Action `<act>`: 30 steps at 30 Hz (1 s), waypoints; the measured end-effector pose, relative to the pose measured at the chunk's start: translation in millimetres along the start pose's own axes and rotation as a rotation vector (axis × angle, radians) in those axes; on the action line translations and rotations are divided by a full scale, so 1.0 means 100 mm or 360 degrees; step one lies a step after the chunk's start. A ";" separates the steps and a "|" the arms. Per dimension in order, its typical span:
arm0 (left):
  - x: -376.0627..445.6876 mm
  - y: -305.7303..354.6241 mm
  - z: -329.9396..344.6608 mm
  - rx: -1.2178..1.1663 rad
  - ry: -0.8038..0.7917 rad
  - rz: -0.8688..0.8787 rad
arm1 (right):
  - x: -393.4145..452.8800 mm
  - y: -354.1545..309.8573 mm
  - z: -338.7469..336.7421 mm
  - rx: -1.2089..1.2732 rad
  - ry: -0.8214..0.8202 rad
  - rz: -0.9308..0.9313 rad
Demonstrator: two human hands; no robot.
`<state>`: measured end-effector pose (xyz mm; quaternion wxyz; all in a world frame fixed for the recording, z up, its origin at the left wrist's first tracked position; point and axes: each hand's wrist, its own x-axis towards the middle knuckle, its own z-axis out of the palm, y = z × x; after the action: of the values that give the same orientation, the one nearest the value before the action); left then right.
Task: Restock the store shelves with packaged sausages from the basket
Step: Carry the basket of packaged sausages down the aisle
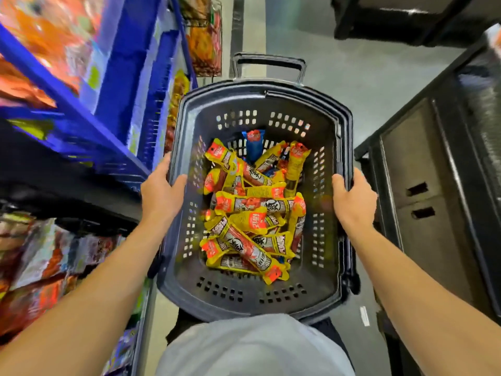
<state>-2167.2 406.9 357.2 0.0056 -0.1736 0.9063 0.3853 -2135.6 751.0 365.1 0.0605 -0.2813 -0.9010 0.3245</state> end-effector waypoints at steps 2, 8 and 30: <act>0.38 0.14 0.00 0.0023 -0.0016 0.0023 | 0.27 -0.18 0.11 0.0026 0.0026 0.0043; 1.46 0.48 0.20 0.0044 -0.0065 0.0026 | 1.23 -0.65 0.45 0.0003 0.0016 0.0095; 4.93 -0.19 2.45 0.0260 -0.0095 -0.0362 | 4.64 -0.99 3.28 -0.0419 -0.0566 -0.0017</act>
<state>-2654.3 413.3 100.6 0.0902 -0.2628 0.9085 0.3121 -2665.0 761.5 135.7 -0.1350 -0.2205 -0.9335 0.2483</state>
